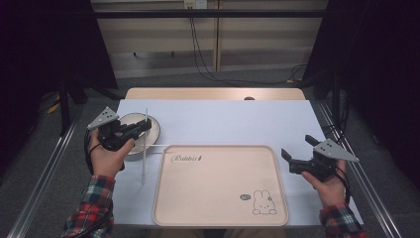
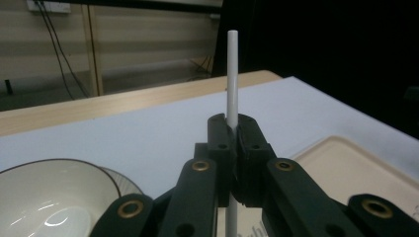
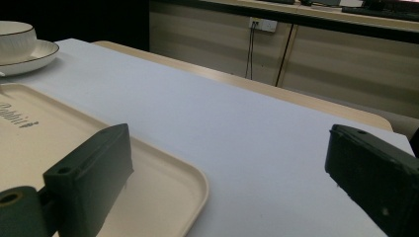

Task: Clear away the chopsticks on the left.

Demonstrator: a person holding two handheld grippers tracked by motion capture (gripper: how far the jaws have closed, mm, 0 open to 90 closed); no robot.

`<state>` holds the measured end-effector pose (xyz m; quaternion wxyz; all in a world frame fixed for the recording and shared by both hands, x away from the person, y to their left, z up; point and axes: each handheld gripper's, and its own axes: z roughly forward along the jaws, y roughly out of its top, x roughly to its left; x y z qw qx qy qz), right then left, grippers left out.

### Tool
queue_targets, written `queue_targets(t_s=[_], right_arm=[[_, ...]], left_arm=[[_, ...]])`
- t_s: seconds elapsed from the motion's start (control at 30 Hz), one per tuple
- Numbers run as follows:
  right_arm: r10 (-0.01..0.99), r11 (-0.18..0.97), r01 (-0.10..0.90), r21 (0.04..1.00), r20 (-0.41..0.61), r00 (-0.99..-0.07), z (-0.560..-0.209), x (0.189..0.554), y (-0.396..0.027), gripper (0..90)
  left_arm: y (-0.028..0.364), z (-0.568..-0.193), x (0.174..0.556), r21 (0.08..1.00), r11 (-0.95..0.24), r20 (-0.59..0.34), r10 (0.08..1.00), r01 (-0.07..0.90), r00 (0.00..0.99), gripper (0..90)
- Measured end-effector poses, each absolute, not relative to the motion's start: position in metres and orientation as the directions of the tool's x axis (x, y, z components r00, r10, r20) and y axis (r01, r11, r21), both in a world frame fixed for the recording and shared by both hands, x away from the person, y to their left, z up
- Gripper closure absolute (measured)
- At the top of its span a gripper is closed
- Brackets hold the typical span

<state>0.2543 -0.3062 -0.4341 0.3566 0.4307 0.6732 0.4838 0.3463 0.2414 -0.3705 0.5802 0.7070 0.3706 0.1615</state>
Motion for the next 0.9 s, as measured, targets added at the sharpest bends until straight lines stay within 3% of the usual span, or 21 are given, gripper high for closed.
queue_targets(t_s=[0.37, 0.9], right_arm=[[0.921, 0.164, 0.233, 0.959, -0.063, -0.385, -0.434, 0.254, -0.305, 3.6], [0.924, 0.156, 0.232, 0.96, -0.059, -0.378, -0.434, 0.254, -0.306, 3.6]], left_arm=[[0.234, -0.357, 0.333, 0.954, 0.014, -0.224, 0.7, 0.3, 0.678, 86.9], [0.207, -0.361, 0.328, 0.906, 0.054, -0.331, 0.706, 0.419, 0.625, 86.8]])
